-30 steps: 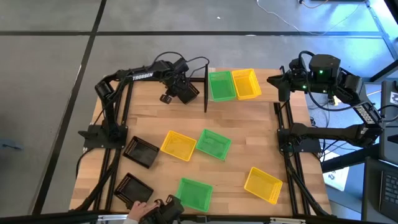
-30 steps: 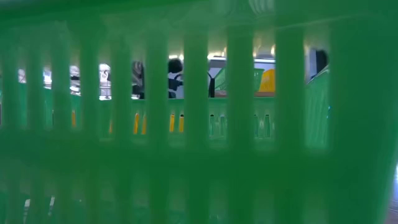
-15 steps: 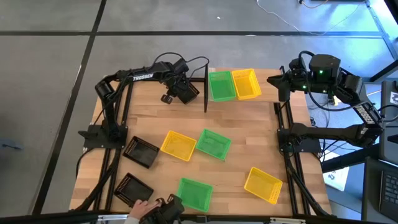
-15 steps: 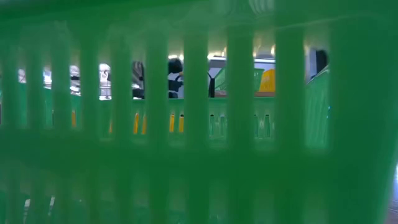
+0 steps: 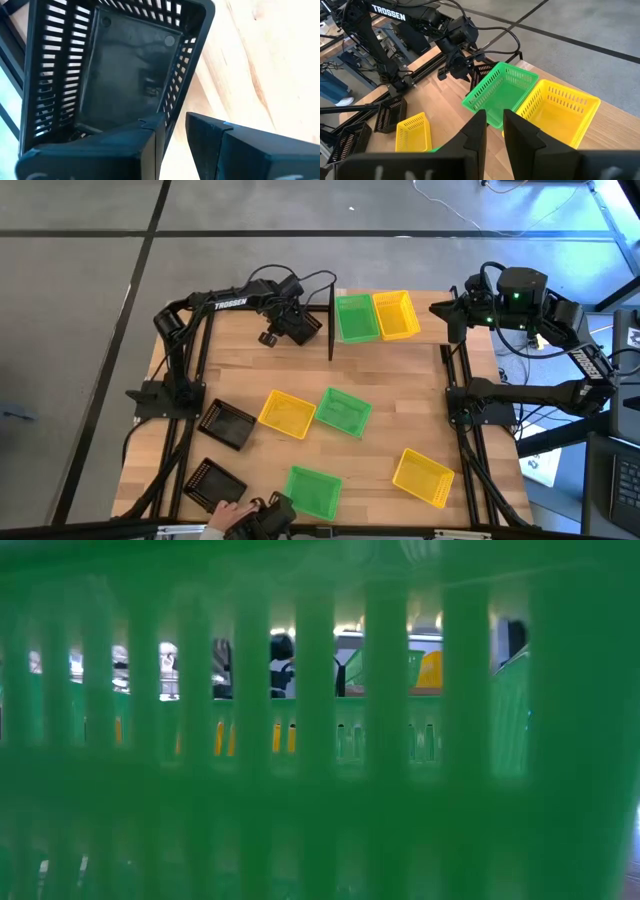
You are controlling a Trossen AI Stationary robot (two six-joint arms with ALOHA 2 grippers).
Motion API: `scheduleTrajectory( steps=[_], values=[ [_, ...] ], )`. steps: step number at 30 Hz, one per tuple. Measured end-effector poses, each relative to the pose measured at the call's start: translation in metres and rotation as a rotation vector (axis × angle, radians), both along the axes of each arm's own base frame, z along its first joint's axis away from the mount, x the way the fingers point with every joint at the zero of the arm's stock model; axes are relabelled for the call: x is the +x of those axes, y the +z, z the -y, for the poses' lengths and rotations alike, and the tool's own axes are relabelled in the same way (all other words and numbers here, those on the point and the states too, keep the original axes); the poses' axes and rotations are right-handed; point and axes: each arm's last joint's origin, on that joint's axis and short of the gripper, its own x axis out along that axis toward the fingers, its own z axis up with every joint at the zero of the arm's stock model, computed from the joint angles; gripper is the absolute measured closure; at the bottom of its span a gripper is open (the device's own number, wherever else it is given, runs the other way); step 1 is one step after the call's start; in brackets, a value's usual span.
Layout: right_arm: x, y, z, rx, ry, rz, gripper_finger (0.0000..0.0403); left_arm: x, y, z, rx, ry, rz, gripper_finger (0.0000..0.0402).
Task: Stack baskets on shelf by color
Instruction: Put the top black bin on the shelf
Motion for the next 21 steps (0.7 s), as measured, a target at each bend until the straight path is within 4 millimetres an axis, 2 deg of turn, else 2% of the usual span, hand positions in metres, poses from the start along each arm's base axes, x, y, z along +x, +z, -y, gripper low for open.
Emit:
scheduleTrajectory(
  steps=[15, 21],
  values=[
    [0.000, 0.000, 0.000, -0.002, 0.001, -0.001, 0.0340, -0.002, 0.000, -0.004, 0.011, -0.012, 0.008, 0.0333],
    [0.000, 0.000, 0.000, -0.001, 0.001, -0.001, 0.0340, 0.001, -0.014, -0.007, -0.010, -0.010, -0.021, 0.0333]
  ],
)
